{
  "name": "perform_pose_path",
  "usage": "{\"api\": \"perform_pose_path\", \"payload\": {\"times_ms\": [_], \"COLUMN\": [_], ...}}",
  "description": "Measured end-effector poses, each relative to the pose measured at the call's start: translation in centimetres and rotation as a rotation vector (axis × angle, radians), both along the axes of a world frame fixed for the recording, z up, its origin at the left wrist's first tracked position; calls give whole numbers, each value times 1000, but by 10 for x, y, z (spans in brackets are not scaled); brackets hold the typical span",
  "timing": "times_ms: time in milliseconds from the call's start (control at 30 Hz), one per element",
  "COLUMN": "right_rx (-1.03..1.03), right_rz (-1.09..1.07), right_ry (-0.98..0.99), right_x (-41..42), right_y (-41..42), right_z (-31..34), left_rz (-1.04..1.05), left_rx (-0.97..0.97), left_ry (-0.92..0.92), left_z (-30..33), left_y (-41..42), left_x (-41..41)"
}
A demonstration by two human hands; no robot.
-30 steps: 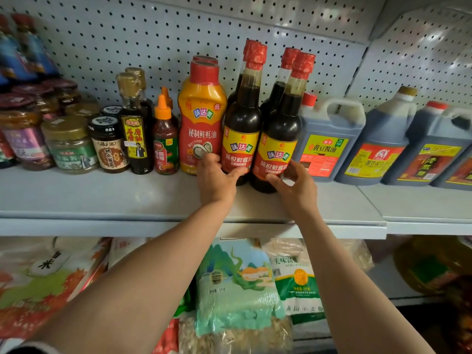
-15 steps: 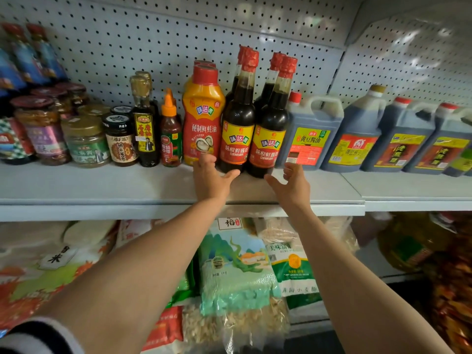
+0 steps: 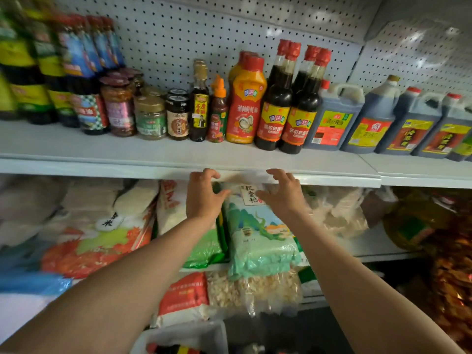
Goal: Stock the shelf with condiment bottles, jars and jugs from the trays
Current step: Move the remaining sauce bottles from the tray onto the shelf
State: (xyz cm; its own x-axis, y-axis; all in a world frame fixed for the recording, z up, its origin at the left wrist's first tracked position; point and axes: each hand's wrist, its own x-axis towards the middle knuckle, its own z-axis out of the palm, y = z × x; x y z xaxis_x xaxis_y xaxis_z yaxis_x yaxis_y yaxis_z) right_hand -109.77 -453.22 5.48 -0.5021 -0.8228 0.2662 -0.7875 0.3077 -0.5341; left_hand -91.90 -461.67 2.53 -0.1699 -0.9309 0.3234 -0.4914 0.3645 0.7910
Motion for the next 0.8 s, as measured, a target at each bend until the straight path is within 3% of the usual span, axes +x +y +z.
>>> {"api": "perform_pose_path", "payload": {"times_ms": [100,400,800], "right_rx": [112,411,735], "right_rz": [79,239,330], "right_ry": [60,85,-46], "right_x": [41,107,113], "right_y": [1,2,7], "right_z": [-19,-96,-250], "left_rz": [-3,88,139], "left_rx": [-16,223,614], "left_ry": [-156,-455,-584], "left_z": [-24,-105,-237], "left_y": [3,16,52], "left_x": [44,129,149]}}
